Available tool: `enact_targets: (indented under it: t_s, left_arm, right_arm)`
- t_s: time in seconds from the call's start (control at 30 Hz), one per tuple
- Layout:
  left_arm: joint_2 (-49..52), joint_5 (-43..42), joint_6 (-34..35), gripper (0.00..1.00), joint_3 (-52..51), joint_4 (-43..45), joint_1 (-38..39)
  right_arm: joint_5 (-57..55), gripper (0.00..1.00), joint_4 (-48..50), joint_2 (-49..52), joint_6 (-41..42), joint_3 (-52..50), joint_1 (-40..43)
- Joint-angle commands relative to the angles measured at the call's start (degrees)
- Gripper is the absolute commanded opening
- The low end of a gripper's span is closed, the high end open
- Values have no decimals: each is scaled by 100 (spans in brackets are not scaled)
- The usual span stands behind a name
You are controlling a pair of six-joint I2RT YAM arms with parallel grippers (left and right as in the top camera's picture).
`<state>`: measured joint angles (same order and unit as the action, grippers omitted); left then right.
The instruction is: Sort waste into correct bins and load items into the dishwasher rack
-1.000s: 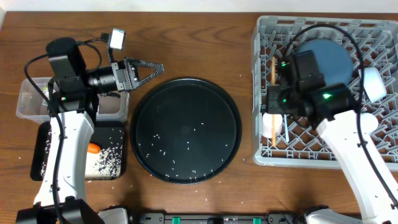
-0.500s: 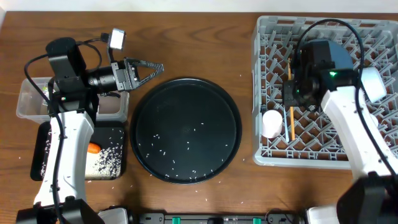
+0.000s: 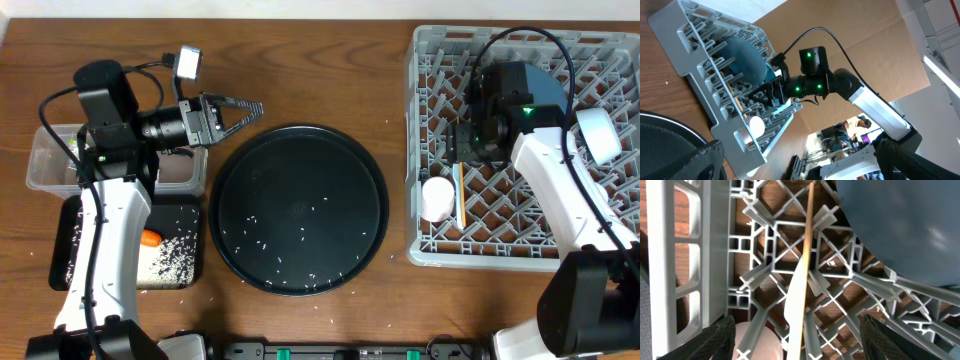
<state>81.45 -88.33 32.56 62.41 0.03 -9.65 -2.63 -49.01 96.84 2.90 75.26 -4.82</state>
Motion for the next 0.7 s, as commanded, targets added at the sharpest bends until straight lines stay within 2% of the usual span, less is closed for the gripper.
enact_targets:
  t_s: [0.0, 0.27, 0.4, 0.67]
  left_arm:
    - [11, -57, -98, 98, 13, 7, -15]
    - [11, -59, -98, 98, 13, 7, -15]
    - [9, -57, -98, 98, 13, 7, -15]
    - [11, -57, -98, 98, 13, 7, -15]
  right_arm:
    - [-140, 74, -131, -245, -39, 144, 35]
    - [142, 78, -748, -1639, 52, 496, 33]
    - [164, 81, -1071, -2848, 350, 496, 33]
    - [664, 84, -1786, -5368, 203, 496, 31]
